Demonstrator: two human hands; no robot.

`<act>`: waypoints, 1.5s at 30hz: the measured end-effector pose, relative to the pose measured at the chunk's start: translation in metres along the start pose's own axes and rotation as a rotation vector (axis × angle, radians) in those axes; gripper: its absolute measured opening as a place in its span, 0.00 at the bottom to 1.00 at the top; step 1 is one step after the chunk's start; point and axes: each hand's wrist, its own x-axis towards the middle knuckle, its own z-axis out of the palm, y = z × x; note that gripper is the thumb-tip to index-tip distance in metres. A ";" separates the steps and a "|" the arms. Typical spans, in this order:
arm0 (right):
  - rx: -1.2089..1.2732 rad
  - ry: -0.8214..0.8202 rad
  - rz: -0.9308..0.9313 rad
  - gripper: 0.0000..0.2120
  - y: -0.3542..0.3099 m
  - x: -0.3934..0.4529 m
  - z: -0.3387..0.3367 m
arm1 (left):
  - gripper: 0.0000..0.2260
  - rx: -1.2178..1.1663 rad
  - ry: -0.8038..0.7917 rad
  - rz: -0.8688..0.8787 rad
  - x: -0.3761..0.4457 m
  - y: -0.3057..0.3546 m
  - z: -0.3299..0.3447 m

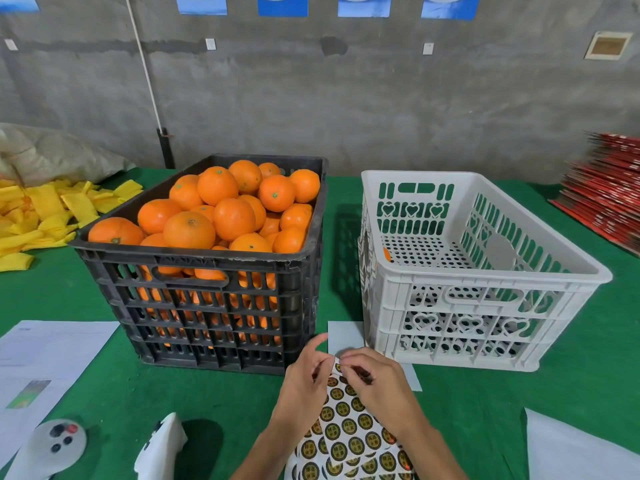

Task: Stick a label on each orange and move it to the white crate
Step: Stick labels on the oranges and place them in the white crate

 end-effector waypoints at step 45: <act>0.312 -0.049 0.167 0.23 -0.210 0.235 -0.034 | 0.28 0.731 0.049 -0.100 0.121 0.153 -0.256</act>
